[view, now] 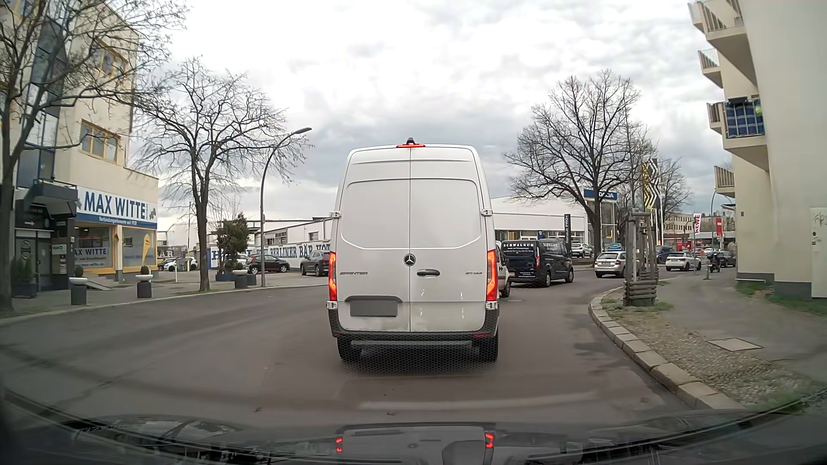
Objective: Follow the waypoints while adhering to traffic rules and regulations
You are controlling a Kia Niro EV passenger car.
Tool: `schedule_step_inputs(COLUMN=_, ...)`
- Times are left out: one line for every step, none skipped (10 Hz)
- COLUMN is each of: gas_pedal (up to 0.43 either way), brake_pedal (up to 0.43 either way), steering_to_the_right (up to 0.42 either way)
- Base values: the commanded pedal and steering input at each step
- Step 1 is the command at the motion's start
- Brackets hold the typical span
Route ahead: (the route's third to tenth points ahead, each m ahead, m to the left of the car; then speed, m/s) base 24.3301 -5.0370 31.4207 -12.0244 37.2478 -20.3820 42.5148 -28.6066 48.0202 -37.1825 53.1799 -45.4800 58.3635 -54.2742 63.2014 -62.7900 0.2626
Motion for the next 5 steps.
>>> schedule_step_inputs(gas_pedal=0.0, brake_pedal=0.122, steering_to_the_right=0.021)
schedule_step_inputs(gas_pedal=0.0, brake_pedal=0.122, steering_to_the_right=0.021)
schedule_step_inputs(gas_pedal=0.0, brake_pedal=0.122, steering_to_the_right=0.021)
schedule_step_inputs(gas_pedal=0.0, brake_pedal=0.122, steering_to_the_right=0.021)
schedule_step_inputs(gas_pedal=0.0, brake_pedal=0.122, steering_to_the_right=0.022)
